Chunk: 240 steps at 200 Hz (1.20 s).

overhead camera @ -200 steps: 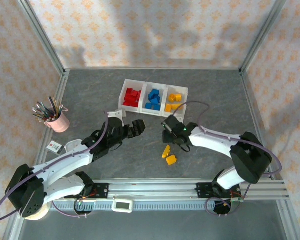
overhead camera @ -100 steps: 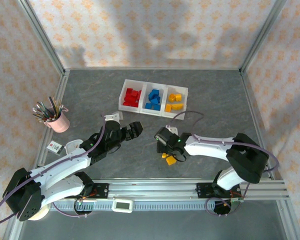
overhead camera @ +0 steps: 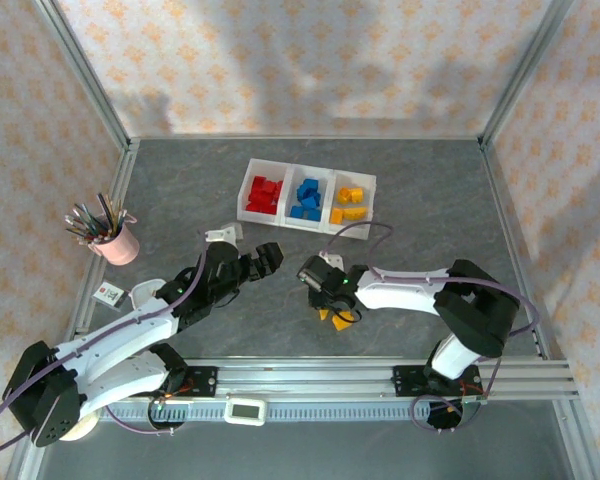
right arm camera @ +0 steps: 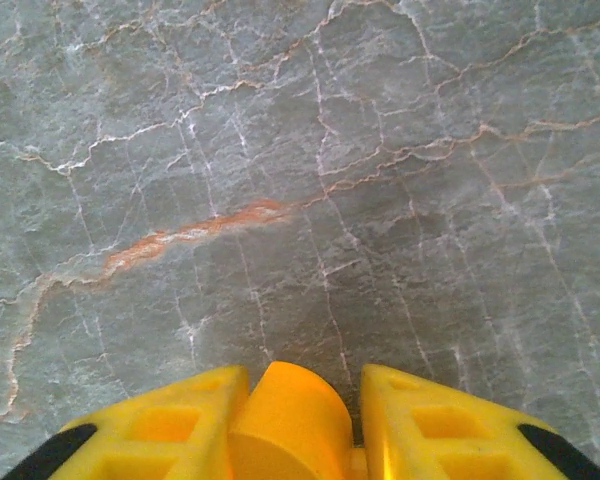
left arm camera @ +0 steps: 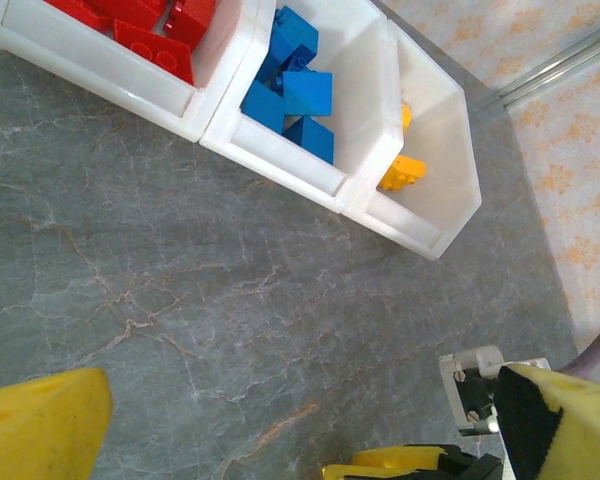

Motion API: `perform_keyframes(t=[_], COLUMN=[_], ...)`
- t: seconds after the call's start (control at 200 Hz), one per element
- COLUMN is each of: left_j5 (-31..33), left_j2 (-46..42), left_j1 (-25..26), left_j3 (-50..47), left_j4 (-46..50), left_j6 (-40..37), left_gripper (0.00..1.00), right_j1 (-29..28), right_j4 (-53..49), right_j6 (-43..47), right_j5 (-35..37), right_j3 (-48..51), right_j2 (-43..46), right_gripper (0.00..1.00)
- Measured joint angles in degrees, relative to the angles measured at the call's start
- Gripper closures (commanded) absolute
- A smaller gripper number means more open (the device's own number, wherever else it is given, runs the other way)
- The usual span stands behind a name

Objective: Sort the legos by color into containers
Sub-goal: Pick up the lego from the bottom-center of the table, then place the lego in the container.

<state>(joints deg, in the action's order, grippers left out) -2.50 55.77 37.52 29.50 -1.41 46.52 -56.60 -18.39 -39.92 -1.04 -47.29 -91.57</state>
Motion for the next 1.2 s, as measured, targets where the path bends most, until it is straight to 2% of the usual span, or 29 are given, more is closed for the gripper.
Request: perform_keyframes(t=[0.175,0.47,0.606,0.806,0.966,1.141,1.201], left_j5=[0.0,0.4,1.0,1.7,1.6,1.4,1.2], left_j2=[0.0,0.1,1.6,4.7,8.3,11.6,12.5], left_j1=[0.0,0.0,0.0,-0.3,-1.6,-3.0,-3.2], left_j3=[0.0,0.9,4.5,9.5,11.6,13.6,14.1], left_j4=[0.4,1.4,1.9,1.6,0.6,-0.9,-1.6], left_j6=[0.0,-0.5,-1.9,-3.8,-4.6,-4.6,-4.6], left_gripper=[0.01,0.01,0.01,0.01,0.01,0.01,0.01], right_j1=[0.0,1.3,6.4,18.6,25.6,28.7,29.2], right_j4=[0.0,-2.2,-2.6,-2.3,-0.8,0.4,0.5], right_j6=[0.5,4.0,7.5,13.5,17.4,20.5,21.3], right_j5=[0.2,3.0,4.8,6.9,7.2,7.5,7.6], right_j3=[-0.1,-3.8,-7.5,-13.7,-21.5,-30.8,-33.8], right_j2=[0.0,2.7,5.4,5.4,-1.2,-12.5,-15.9], right_gripper=[0.77,0.77,0.77,0.77,0.77,0.75,0.69])
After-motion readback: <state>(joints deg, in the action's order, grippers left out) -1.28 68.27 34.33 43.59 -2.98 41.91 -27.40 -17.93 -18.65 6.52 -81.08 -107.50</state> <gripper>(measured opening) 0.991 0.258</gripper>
